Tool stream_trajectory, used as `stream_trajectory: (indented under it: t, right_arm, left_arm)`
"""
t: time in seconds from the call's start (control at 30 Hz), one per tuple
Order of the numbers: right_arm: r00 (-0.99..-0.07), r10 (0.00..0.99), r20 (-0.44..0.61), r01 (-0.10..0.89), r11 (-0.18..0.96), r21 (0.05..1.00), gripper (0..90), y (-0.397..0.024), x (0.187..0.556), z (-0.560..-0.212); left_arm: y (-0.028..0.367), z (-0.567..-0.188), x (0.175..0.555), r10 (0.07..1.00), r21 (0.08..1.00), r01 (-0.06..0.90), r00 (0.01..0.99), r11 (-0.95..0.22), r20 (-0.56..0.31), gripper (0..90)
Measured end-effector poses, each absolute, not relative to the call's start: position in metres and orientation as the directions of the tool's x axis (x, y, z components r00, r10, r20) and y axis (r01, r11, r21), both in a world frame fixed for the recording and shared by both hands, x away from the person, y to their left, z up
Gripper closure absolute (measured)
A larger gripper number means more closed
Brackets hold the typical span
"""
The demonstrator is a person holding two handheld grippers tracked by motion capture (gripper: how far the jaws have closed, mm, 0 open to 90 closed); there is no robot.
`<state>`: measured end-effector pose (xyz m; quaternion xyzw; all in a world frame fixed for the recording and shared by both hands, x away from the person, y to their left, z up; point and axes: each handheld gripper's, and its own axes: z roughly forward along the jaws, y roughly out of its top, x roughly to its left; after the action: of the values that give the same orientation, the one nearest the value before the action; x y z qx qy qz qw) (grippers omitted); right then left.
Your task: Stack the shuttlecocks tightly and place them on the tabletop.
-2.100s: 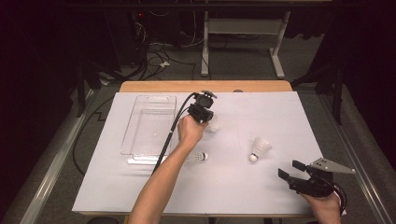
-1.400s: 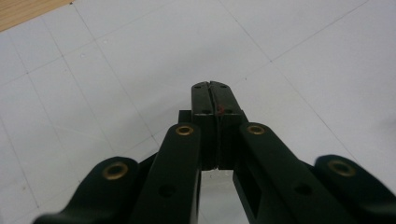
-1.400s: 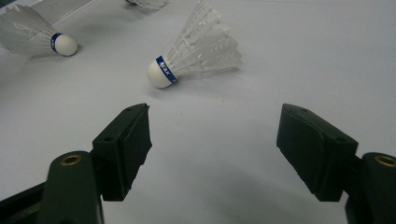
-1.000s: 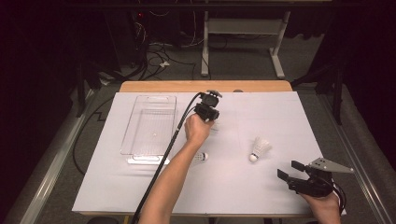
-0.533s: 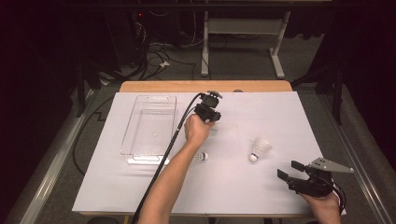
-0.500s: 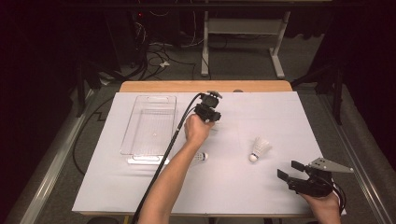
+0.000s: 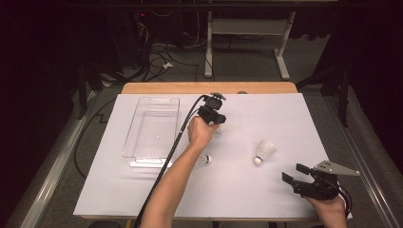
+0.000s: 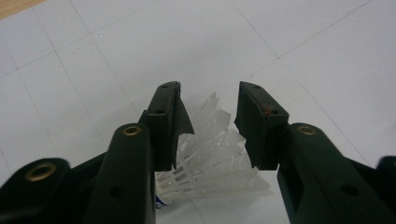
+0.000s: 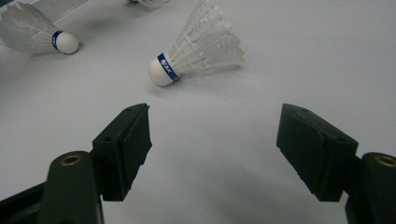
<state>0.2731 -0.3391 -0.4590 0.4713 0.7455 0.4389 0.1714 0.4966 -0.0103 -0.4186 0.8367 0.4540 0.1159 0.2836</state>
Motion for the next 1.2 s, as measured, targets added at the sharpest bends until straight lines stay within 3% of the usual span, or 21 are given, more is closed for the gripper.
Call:
stream_trajectory:
  t: [1.2]
  right_arm:
    - [-0.5,0.852,0.157,0.552,0.174,0.816,26.4,-0.3389,0.273,-0.4591]
  left_arm:
    - [-0.008,-0.4203,0.4992,0.832,0.572,0.707,0.549,-0.415,-0.075,54.2]
